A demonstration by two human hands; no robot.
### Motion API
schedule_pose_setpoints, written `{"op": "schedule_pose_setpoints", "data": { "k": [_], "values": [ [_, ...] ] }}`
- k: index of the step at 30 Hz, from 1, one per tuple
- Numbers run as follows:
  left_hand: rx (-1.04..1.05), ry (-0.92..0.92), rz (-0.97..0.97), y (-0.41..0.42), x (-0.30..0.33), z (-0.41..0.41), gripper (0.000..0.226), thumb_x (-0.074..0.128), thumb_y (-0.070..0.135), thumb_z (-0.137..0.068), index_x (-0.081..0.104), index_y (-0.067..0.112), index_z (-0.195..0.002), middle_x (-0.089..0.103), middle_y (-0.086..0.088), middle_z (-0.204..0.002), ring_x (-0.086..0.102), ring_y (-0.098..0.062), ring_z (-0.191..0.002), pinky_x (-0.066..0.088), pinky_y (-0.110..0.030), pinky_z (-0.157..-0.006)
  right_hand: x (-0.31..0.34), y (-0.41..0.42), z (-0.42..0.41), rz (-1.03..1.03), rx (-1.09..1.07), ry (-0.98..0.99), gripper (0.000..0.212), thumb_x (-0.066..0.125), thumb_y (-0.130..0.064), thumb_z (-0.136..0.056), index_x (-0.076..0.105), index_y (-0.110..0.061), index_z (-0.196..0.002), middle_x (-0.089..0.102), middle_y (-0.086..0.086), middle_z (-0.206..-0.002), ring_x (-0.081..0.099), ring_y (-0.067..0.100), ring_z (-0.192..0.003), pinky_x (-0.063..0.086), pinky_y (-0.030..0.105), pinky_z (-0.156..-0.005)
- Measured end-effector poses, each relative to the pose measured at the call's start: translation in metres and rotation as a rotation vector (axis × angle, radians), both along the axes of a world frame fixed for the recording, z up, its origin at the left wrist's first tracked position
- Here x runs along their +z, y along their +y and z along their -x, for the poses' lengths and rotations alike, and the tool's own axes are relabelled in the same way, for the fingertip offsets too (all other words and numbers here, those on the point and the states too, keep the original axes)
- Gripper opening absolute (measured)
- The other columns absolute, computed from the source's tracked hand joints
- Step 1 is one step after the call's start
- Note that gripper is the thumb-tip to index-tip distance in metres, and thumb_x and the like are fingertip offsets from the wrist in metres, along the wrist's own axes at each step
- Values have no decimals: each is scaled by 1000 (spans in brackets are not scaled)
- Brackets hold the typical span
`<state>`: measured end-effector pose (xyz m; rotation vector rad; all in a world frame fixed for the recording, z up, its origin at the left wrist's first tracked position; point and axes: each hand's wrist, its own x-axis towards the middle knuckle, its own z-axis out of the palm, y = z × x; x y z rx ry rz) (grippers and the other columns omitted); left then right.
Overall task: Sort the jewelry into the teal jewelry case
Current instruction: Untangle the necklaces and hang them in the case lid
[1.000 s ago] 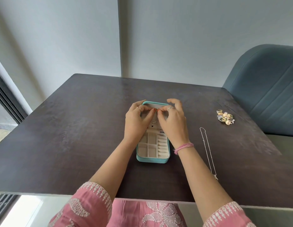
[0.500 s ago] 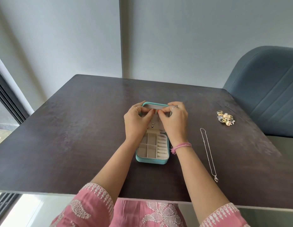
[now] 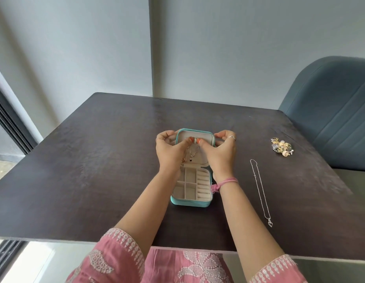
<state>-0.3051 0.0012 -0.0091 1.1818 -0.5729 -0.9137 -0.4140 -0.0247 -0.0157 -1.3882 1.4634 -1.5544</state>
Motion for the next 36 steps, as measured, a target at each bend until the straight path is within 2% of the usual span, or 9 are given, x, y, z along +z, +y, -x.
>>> {"op": "schedule_pose_setpoints", "data": {
  "k": [3, 9, 13, 19, 23, 26, 29, 33, 36],
  "values": [
    [-20, 65, -25, -3, -1, -2, 53, 86, 3, -61, 53, 19, -99, 67, -8, -106, 69, -28, -93, 59, -36, -67, -2, 0, -1, -28, 27, -106, 50, 85, -13, -67, 42, -24, -90, 58, -3, -95, 63, 5, -81, 55, 34, -74],
    [-64, 98, -18, -1, 0, -3, 50, 82, -5, -63, 53, 20, -95, 68, -7, -105, 68, -21, -80, 57, -32, -57, -8, -2, 0, -19, 89, -118, 54, 84, -10, -68, 41, -25, -98, 52, 10, -113, 64, 11, -90, 58, 39, -78],
    [-99, 56, -22, 0, -1, -6, 51, 81, -7, -64, 53, 23, -94, 66, -7, -106, 68, -24, -81, 56, -33, -54, -11, -1, 3, 4, 117, -73, 56, 82, -8, -69, 41, -23, -103, 50, 11, -117, 64, 13, -96, 58, 40, -79],
    [-180, -66, -20, 4, -5, -15, 55, 86, 1, -62, 54, 21, -102, 64, -6, -110, 70, -28, -89, 59, -47, -66, -13, 0, 7, 28, 195, -33, 56, 79, -7, -72, 42, -25, -109, 53, 9, -121, 64, 14, -100, 57, 41, -82],
    [-283, -83, 20, 9, -12, -25, 47, 79, 8, -74, 56, 15, -114, 68, -8, -112, 69, -29, -95, 58, -52, -74, -14, 7, 16, -1, 332, -147, 48, 62, 5, -85, 41, -17, -121, 56, -10, -115, 64, 9, -102, 55, 32, -86],
    [-303, -103, 34, 14, -18, -27, 44, 67, -5, -79, 56, 18, -115, 68, -7, -113, 68, -24, -98, 58, -44, -76, -24, 9, 20, -11, 370, -106, 59, 58, 10, -84, 36, -22, -128, 47, -4, -129, 54, 13, -122, 51, 26, -94],
    [-302, -177, 45, 18, -20, -24, 53, 63, -12, -78, 53, 24, -114, 65, -1, -113, 68, -14, -95, 58, -32, -71, -31, 8, 19, -5, 364, -46, 67, 61, 8, -82, 32, -25, -133, 46, -2, -131, 52, 17, -125, 51, 23, -93],
    [-275, -259, 57, 18, -23, -21, 55, 68, -7, -76, 50, 27, -114, 62, 0, -116, 65, -17, -100, 58, -37, -80, -32, 5, 17, 29, 331, -5, 74, 64, 4, -78, 31, -28, -134, 50, -5, -123, 55, 22, -121, 52, 29, -91],
    [-257, -302, 50, 17, -25, -19, 56, 71, -3, -74, 48, 30, -113, 61, 3, -115, 64, -17, -101, 57, -39, -83, -31, 7, 19, 53, 319, 29, 77, 67, 4, -76, 29, -26, -136, 52, -2, -120, 57, 22, -118, 52, 26, -89]
  ]
}}
